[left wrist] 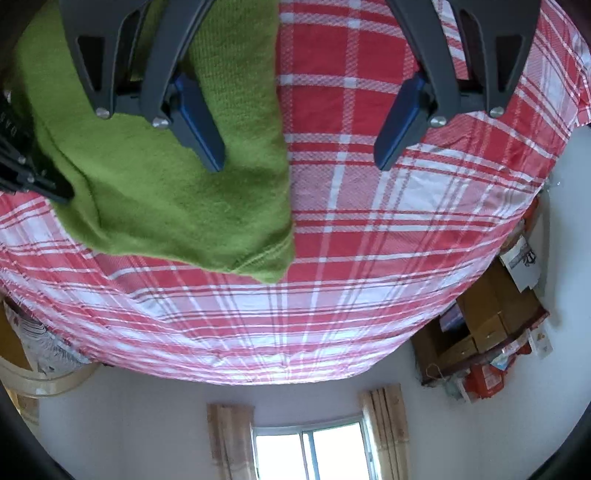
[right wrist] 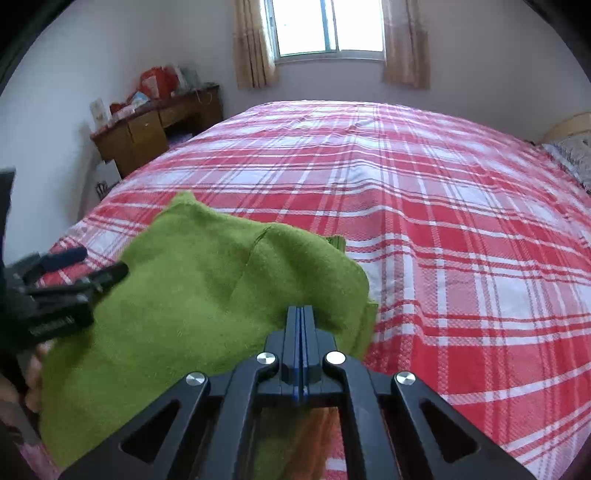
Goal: Fold small clothes
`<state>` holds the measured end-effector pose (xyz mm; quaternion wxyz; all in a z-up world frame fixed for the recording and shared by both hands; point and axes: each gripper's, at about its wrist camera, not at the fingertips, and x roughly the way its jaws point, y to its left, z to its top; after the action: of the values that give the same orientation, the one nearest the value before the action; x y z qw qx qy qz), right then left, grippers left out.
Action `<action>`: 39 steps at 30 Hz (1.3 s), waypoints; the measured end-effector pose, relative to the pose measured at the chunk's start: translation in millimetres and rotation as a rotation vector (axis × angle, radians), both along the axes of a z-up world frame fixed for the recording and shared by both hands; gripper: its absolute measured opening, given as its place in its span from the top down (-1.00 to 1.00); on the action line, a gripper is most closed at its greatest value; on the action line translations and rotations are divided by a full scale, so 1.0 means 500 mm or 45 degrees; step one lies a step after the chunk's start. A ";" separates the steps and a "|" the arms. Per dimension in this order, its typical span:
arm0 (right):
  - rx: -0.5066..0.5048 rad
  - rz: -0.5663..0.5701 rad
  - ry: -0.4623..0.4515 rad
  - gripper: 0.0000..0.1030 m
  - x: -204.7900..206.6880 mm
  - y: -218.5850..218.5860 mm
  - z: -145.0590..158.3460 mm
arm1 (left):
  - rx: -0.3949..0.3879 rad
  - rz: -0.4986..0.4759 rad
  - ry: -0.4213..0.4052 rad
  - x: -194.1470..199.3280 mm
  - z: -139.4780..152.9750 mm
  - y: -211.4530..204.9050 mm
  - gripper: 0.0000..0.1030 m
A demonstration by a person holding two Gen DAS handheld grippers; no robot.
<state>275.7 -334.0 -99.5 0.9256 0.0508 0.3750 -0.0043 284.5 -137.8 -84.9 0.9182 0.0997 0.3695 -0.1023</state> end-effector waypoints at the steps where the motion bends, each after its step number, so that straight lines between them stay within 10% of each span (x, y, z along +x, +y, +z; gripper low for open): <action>1: 0.002 -0.001 -0.005 1.00 0.004 -0.001 -0.002 | 0.009 0.000 -0.005 -0.002 0.000 -0.004 -0.66; 12: 0.172 -0.091 -0.116 0.95 -0.062 -0.027 0.032 | 0.079 -0.014 -0.055 -0.008 0.005 -0.011 -0.78; 17: 0.363 -0.203 -0.139 -0.35 -0.142 -0.075 0.034 | -0.036 0.013 0.027 -0.001 0.005 0.019 -0.95; 27: 0.523 -0.180 -0.126 -0.35 -0.188 -0.084 0.015 | -0.393 -0.120 0.162 -0.004 0.041 0.054 -0.94; 33: 0.457 -0.143 -0.040 -0.35 -0.132 -0.048 -0.017 | -0.391 -0.205 0.372 0.017 -0.043 0.000 -0.86; 39: 0.561 -0.065 -0.014 -0.10 -0.113 -0.051 -0.047 | -0.440 -0.265 0.363 0.014 -0.050 -0.004 -0.82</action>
<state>219.0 -359.4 -123.2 0.8938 0.2614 0.3604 0.0546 291.8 -139.8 -109.9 0.8446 -0.0369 0.4603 -0.2710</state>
